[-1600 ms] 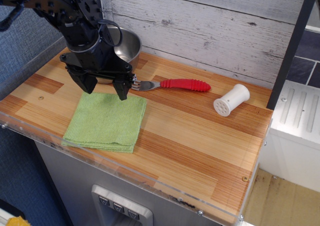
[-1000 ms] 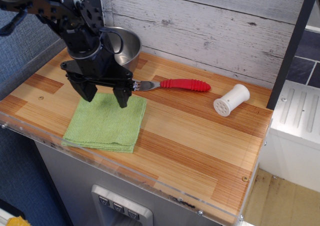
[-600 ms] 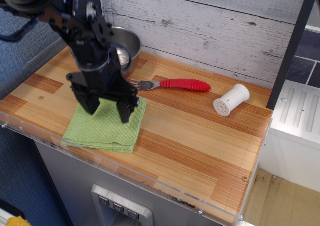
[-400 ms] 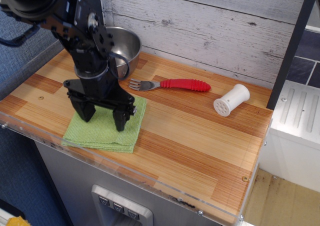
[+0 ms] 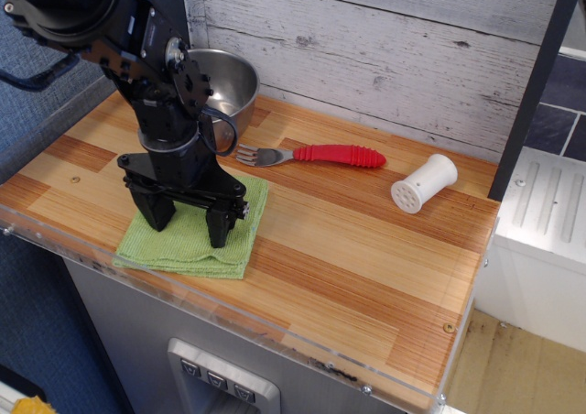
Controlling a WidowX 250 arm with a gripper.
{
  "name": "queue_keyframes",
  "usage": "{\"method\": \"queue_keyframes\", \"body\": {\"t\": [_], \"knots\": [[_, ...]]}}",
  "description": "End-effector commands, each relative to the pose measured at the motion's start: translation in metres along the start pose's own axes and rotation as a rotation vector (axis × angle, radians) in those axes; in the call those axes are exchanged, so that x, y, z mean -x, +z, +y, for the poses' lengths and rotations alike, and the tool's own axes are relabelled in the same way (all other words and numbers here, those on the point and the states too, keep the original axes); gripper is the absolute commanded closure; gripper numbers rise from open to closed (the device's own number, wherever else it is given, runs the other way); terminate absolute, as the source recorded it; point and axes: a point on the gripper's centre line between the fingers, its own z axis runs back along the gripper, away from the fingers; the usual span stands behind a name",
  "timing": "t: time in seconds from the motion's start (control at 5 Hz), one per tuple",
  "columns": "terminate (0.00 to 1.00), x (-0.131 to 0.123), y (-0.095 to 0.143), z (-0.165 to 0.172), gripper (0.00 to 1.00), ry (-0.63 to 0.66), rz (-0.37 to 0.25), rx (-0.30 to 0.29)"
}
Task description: Slide the towel to the bottom right corner of counter.
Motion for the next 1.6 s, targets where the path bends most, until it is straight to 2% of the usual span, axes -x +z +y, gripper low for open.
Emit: {"method": "queue_keyframes", "body": {"t": [0.0,0.6,1.0,1.4], "knots": [[0.00,-0.006,0.000,-0.020,0.00,-0.051,-0.016,0.021],[0.00,0.001,0.007,-0.092,0.00,-0.214,-0.048,0.050],[0.00,0.012,0.009,-0.140,0.00,-0.334,-0.062,0.106],[0.00,0.020,0.017,-0.150,0.00,-0.404,-0.068,0.124]]}}
